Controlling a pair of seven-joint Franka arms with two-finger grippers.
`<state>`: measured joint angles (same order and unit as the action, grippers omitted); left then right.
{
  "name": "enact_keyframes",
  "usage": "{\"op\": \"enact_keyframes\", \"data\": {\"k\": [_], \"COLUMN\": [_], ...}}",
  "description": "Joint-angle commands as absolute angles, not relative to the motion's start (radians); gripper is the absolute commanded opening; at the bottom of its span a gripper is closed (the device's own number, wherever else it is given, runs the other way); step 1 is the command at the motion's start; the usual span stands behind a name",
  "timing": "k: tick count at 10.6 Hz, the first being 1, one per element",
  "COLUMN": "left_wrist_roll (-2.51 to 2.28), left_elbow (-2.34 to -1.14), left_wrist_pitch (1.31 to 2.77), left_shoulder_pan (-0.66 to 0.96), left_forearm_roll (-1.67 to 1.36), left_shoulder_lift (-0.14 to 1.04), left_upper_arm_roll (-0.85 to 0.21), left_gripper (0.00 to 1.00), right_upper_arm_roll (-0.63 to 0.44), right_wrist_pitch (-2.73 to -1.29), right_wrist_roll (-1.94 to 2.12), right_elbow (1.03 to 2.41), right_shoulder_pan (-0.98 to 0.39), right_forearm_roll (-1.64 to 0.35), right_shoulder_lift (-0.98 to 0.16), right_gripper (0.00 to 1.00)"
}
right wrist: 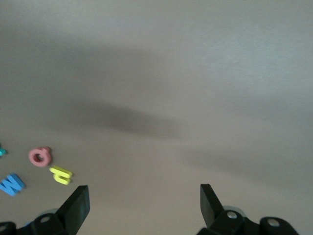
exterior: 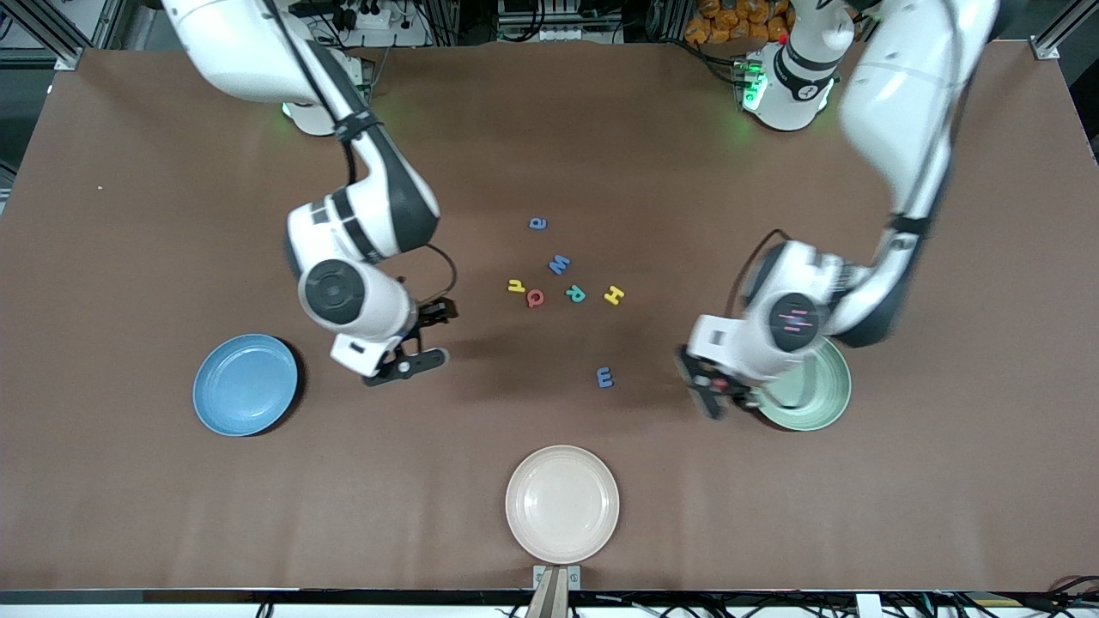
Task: Sort uppercase to blue plate, lowercase to green plate
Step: 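Carry the W to the green plate while the right gripper reaches the H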
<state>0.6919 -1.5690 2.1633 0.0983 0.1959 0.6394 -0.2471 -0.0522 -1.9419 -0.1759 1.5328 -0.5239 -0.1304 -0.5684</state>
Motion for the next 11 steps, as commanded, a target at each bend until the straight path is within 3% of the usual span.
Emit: {"op": "enact_keyframes", "data": {"k": [1,4,8,10,11], "left_wrist_roll": [0.696,0.696,0.625,0.559,0.499], "left_elbow": [-1.598,-1.618,-1.631,-1.629,-1.629], "left_wrist_pitch": [2.129,2.125,2.126,2.125,2.125], "left_shoulder_pan": [0.04,-0.001,-0.006,-0.005,0.006], "left_forearm_roll": [0.158,0.158,0.156,0.156,0.156], "left_shoulder_lift": [0.597,0.606,0.62,0.63,0.629], "left_upper_arm_roll": [-0.209,-0.138,-0.086,-0.086,-0.086], "left_gripper": [0.0,0.0,0.0,0.16,0.18], "right_upper_arm_roll": [-0.057,-0.057,-0.014,-0.015,-0.023], "right_wrist_pitch": [-2.02,-2.277,-2.296,-2.287,-2.284], "right_wrist_roll": [-0.277,-0.271,-0.129,-0.077,-0.068], "right_elbow": [1.511,1.451,1.33,1.325,1.325], "right_shoulder_pan": [-0.599,-0.762,-0.801,-0.873,-0.912], "right_forearm_roll": [-0.143,-0.138,-0.138,-0.127,-0.126], "right_shoulder_lift": [-0.612,-0.695,-0.787,-0.792,-0.792], "right_gripper": [1.0,1.0,1.0,1.0,1.0]}}
